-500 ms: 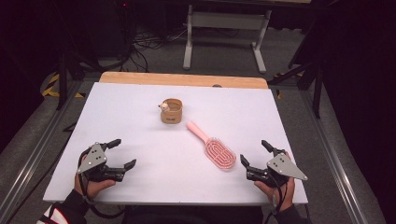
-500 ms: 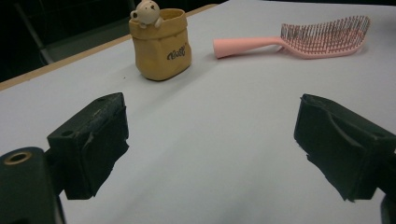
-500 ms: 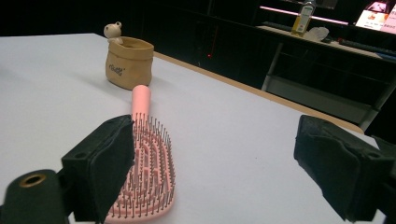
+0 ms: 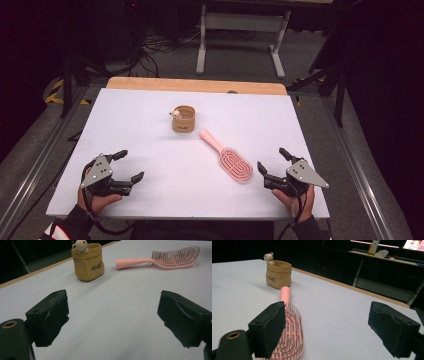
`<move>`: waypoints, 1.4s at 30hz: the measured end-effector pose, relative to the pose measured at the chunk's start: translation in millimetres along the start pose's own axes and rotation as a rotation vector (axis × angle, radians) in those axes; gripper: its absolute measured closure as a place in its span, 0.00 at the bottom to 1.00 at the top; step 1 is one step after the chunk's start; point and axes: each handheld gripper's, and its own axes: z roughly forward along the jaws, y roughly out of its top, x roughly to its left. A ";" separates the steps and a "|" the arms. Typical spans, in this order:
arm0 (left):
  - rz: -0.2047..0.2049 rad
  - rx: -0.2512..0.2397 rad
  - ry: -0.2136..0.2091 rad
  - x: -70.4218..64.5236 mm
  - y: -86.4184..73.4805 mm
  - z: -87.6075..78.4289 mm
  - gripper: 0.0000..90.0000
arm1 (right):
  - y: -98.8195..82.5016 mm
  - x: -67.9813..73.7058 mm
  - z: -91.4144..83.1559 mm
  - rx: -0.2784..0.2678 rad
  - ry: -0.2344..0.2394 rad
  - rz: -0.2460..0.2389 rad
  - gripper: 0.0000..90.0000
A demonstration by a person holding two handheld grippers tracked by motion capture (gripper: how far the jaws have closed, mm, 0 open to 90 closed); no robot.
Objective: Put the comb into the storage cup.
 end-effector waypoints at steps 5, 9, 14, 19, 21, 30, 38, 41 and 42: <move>0.000 0.008 0.002 -1.0 -0.4 0.4 0.13 | 1.6 -1.8 1.8 0.007 0.008 -0.011 0.23; 0.010 0.012 0.005 -1.8 -1.0 -0.2 0.14 | 6.1 -4.0 5.1 0.015 0.036 -0.017 0.38; 0.001 0.015 0.004 -0.9 -3.1 -2.3 0.13 | 11.4 -4.3 11.2 0.019 0.072 -0.019 0.54; -0.001 0.022 0.002 -2.3 -3.4 -2.1 0.14 | 13.4 -1.2 16.7 0.036 0.099 -0.039 0.69; 0.001 0.023 0.002 -2.5 -3.5 -1.2 0.15 | 13.2 -0.6 18.2 0.046 0.109 -0.040 0.75; -0.002 0.032 -0.012 -3.4 -2.5 3.6 0.17 | 11.7 -1.3 21.3 0.081 0.135 -0.041 0.98; 0.003 0.038 -0.016 -4.2 -2.9 4.2 0.17 | 12.1 -1.0 22.3 0.092 0.139 -0.047 1.00; 0.001 0.040 -0.021 -4.2 -3.1 4.6 0.17 | 13.1 -0.8 25.2 0.092 0.145 -0.046 1.00; 0.001 0.040 -0.021 -4.1 -3.1 4.6 0.17 | 14.1 -1.1 26.0 0.092 0.150 -0.045 1.00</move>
